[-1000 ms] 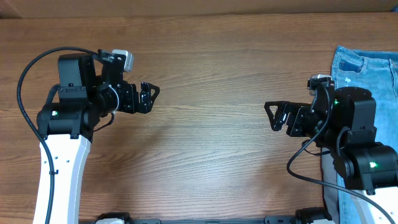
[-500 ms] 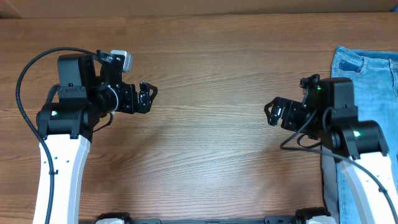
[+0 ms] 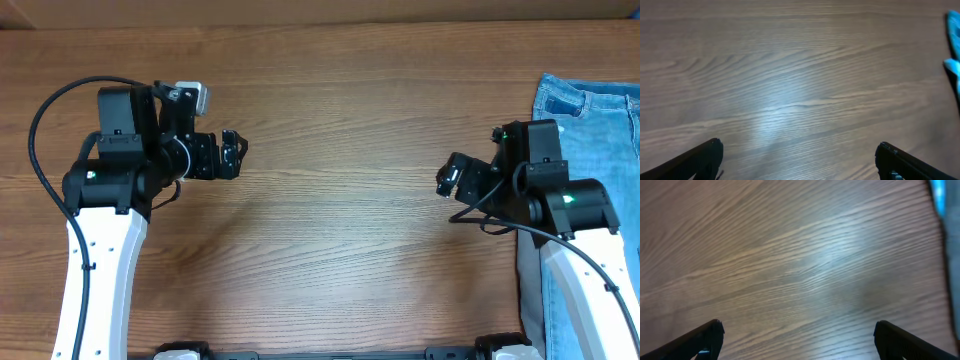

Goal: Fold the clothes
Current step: 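Raise both arms and move the right gripper toward the light-blue jeans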

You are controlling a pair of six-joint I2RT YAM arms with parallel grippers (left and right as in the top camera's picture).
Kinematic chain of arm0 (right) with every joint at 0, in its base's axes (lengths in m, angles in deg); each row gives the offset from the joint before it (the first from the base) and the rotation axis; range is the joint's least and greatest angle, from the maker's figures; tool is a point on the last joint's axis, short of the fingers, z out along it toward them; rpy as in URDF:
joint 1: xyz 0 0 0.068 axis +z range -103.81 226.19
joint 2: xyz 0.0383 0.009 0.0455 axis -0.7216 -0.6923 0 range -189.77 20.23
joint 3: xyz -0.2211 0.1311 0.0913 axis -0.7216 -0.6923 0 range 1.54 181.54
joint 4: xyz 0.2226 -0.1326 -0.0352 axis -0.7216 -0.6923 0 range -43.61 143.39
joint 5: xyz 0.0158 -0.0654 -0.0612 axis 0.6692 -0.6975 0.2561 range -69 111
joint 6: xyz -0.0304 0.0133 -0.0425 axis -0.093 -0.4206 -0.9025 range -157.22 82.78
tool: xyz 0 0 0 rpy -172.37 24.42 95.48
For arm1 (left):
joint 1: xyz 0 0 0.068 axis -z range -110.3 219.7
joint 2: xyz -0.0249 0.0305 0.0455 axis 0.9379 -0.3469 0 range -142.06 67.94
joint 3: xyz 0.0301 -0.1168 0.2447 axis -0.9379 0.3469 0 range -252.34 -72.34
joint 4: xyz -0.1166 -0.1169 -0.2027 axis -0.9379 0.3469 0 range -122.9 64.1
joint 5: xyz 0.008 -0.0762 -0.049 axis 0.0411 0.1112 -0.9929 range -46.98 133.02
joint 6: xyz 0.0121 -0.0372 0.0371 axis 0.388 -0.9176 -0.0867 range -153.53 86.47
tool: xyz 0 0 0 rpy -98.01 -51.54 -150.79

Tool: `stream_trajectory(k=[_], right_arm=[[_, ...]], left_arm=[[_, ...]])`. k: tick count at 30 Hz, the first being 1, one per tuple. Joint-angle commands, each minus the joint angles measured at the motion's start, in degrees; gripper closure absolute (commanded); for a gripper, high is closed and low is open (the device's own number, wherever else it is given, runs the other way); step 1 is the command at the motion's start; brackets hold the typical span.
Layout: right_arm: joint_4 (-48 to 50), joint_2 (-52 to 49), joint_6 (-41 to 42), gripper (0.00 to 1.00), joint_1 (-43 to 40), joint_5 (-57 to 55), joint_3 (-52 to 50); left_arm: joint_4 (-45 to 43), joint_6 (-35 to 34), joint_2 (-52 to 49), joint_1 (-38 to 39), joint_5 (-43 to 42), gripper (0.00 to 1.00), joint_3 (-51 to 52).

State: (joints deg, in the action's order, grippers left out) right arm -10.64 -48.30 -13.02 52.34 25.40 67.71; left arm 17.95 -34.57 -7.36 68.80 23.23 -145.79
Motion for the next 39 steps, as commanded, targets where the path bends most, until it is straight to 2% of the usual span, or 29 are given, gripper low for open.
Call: stream_trajectory(k=[1,10,15,27,39], right_arm=[[-1.4,0.4,2.0,0.0,0.2,-4.9,6.3],[-7.9,0.4,2.9,0.0,0.2,-10.4,17.1],[-10.4,0.4,2.9,0.0,0.2,-10.3,17.2],[-9.4,0.4,2.6,0.0,0.2,-10.0,17.1],[-13.3,-1.5,4.6,0.0,0.2,-14.9,17.1]], left_arm=[[-0.2,-3.5,-0.4,-0.6,4.3,0.0,-1.4],[0.5,-4.4,-0.4,-0.6,5.4,0.0,-1.4],[0.3,-4.4,-0.4,-0.6,5.4,0.0,-1.4],[-0.1,-5.4,-0.4,-0.6,5.4,0.0,-1.4],[1.6,-5.4,-0.4,-0.6,5.4,0.0,-1.4]])
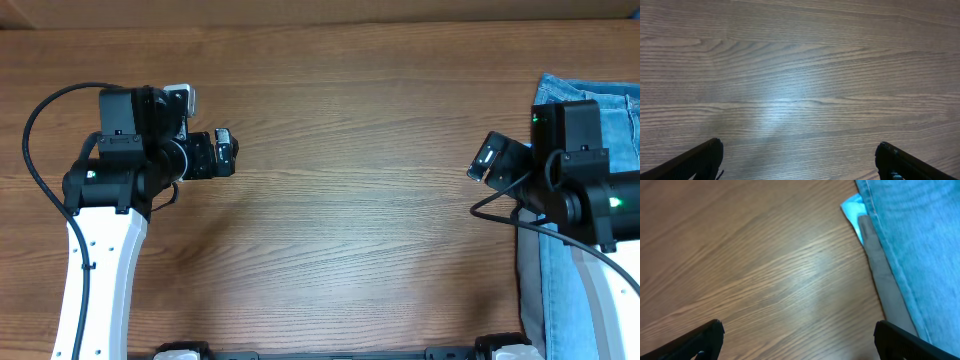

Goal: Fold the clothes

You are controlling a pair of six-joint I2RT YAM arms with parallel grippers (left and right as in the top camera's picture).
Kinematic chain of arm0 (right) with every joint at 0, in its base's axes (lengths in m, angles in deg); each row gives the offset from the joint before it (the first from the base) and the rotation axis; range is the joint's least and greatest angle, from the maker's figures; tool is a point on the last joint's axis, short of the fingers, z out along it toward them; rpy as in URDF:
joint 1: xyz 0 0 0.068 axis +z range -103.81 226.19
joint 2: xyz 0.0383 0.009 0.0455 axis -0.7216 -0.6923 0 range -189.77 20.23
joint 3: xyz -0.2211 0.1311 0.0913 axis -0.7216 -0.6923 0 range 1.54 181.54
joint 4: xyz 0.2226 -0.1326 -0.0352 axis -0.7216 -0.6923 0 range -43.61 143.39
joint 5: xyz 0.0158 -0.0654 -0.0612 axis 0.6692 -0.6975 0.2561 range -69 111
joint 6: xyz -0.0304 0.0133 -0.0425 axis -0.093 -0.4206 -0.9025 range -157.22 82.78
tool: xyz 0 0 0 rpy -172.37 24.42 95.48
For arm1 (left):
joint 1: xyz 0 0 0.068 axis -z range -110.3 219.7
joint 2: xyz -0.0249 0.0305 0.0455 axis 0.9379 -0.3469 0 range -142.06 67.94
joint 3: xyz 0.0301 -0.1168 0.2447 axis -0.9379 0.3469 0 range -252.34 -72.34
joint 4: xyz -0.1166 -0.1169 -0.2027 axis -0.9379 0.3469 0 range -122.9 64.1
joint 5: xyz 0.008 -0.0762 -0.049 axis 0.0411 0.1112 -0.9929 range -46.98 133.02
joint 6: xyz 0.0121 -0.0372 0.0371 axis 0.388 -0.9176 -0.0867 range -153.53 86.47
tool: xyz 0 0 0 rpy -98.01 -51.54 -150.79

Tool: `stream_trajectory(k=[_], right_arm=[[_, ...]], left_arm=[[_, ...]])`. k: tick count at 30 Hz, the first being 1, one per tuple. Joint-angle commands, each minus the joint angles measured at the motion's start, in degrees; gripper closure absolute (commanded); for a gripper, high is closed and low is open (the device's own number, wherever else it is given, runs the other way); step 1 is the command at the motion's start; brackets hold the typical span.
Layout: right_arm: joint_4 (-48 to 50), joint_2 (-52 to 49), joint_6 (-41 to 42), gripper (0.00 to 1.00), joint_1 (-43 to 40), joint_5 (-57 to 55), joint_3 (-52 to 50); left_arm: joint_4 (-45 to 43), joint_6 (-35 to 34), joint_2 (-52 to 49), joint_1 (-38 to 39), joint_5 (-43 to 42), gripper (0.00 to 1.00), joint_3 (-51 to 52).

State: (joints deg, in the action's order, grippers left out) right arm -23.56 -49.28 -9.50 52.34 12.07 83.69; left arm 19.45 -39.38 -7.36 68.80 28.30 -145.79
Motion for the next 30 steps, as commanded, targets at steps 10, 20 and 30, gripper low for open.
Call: stream_trajectory(k=[10,20,30], right_arm=[[0.8,-1.2,1.1,0.0,0.2,0.7,1.1],[1.3,-4.0,5.6,0.0,-2.6,-7.9,1.1],[4.3,-13.3,3.9,0.0,-24.3,-2.5,1.1]], left_arm=[[1.2,-0.5,-0.4,-0.6,0.4,0.0,-1.4],[1.7,-0.6,-0.4,-0.6,3.3,0.0,-1.4],[4.9,0.3,-0.4,-0.6,3.4,0.0,-1.4]])
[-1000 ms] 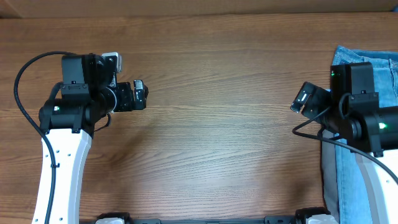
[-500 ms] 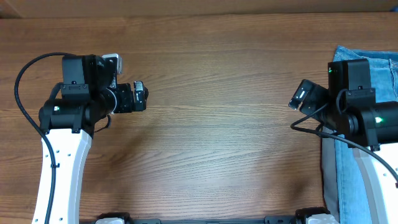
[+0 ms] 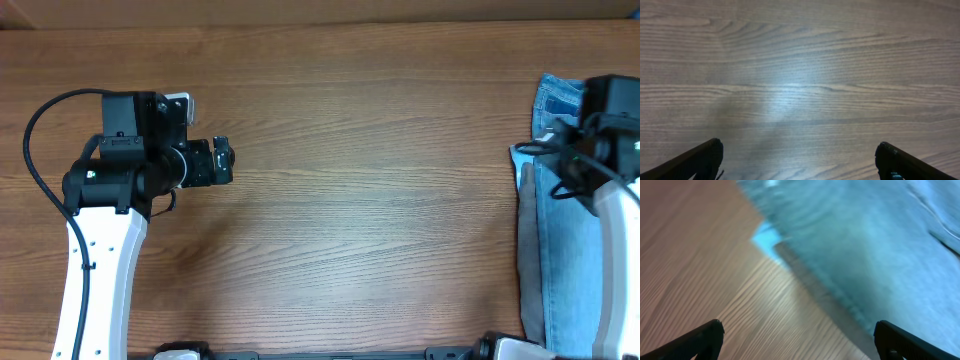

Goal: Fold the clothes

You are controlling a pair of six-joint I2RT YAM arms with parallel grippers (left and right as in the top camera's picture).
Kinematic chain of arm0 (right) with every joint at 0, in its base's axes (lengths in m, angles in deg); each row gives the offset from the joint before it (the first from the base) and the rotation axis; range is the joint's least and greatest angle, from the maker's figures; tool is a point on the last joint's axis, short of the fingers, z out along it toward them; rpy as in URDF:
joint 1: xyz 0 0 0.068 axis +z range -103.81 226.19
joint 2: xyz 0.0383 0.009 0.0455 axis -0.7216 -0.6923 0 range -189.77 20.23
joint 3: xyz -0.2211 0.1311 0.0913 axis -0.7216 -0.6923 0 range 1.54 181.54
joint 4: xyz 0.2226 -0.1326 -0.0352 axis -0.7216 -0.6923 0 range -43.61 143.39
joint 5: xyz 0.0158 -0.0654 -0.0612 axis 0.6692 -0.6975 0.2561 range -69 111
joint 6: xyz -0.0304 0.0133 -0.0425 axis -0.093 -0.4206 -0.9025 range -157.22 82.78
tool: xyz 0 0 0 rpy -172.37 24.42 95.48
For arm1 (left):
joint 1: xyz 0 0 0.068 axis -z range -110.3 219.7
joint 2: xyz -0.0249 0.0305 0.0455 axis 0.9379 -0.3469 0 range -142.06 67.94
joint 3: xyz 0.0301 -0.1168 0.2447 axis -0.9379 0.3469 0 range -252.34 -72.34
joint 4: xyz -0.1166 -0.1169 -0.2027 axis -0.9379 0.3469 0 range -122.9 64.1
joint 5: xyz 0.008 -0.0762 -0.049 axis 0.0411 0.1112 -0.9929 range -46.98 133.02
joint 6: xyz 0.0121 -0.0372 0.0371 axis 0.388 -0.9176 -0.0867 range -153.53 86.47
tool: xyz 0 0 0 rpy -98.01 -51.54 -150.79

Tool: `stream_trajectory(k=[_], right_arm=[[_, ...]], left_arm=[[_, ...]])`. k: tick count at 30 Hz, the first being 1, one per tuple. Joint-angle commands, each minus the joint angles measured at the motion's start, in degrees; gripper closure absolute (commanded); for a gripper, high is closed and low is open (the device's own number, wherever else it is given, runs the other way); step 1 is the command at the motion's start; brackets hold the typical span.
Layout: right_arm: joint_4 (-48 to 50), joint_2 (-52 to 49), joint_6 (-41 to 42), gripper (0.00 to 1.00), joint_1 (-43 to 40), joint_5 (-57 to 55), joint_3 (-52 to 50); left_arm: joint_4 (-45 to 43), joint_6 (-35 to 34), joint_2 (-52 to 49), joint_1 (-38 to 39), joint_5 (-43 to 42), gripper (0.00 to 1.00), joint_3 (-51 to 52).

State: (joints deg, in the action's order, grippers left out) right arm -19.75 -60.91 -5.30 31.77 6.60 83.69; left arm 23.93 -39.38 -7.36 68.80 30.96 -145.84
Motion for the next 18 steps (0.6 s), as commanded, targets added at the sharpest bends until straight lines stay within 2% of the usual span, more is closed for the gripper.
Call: stream_trajectory(k=[1,6,12,18], right_arm=[[1.1,-2.8,-2.3,0.0,-4.9,5.0,1.1],[5.2,-8.6,-7.0,0.0,-7.2,5.5,1.1],[15.3,-15.2,-13.6,0.0,-7.5,10.5,1.1],[22.0,-20.8,-16.2,0.0,-7.5,9.8,1.1]], left_arm=[[0.4,0.7,-0.4,-0.6,0.7,0.0,-1.3],[0.2,0.7,-0.4,-0.6,0.6,0.0,-1.3],[0.8,0.7,-0.4,-0.6,0.6,0.0,-1.3],[1.6,0.7,-0.4,-0.6,0.6,0.0,-1.3]])
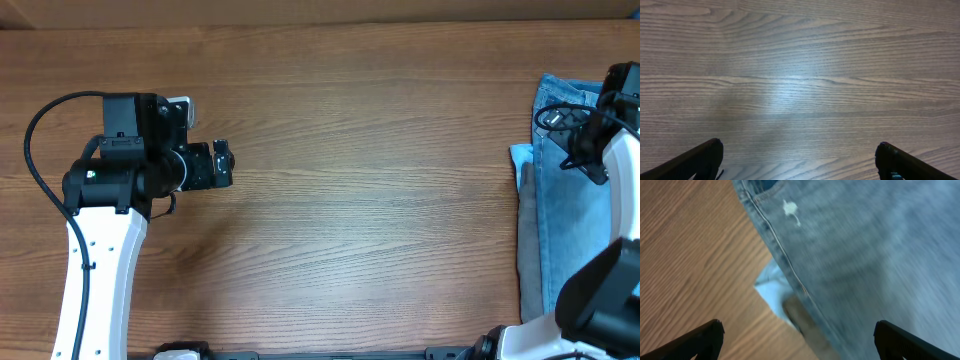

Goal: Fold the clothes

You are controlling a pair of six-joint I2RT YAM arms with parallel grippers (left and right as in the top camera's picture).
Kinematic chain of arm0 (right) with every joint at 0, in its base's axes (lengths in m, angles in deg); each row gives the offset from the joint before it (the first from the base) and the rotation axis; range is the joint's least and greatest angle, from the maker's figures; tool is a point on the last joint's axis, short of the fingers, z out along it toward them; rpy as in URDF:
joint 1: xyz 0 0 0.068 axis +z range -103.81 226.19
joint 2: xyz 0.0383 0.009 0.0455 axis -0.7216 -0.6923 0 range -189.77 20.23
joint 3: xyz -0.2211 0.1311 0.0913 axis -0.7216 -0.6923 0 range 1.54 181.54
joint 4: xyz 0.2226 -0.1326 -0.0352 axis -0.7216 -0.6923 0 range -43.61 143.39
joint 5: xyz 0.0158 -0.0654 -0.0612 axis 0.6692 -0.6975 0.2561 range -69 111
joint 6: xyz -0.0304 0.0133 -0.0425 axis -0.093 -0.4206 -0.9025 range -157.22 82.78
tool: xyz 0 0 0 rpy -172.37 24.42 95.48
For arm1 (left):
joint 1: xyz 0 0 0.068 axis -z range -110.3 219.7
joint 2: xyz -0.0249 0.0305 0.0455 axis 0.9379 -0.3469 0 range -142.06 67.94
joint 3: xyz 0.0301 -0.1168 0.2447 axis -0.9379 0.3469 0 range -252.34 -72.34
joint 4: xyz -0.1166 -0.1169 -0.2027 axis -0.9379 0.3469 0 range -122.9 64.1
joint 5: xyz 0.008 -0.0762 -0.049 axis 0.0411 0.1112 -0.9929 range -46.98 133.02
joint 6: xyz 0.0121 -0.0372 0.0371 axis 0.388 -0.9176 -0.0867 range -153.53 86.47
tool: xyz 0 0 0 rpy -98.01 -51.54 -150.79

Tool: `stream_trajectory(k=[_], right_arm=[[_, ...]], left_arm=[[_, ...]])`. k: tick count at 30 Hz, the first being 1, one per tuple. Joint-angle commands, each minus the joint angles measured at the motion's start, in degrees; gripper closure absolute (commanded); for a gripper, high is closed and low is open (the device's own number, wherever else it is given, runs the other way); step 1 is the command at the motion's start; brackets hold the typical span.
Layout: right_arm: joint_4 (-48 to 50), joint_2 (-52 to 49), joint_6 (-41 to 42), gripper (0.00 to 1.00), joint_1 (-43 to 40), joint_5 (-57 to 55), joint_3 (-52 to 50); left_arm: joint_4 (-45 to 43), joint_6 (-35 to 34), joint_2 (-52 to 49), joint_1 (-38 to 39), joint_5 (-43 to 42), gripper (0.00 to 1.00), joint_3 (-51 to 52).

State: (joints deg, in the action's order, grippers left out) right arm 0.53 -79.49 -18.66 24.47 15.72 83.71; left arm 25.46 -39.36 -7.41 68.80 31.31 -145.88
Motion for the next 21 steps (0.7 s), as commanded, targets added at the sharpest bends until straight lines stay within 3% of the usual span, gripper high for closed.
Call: stream_trajectory(k=[1,15,21], right_arm=[[2.8,-3.3,-3.2,0.0,-0.2,0.7,1.0],[9.2,-14.1,-5.1,0.1,-0.5,-2.3,1.0],[10.5,-17.1,-5.1,0.2,-0.5,-2.6,1.0]], left_arm=[[0.1,0.7,-0.3,-0.6,0.3,0.0,-1.3],[0.3,0.7,-0.3,-0.6,0.3,0.0,-1.3],[0.3,0.7,-0.3,-0.6,0.3,0.0,-1.3]])
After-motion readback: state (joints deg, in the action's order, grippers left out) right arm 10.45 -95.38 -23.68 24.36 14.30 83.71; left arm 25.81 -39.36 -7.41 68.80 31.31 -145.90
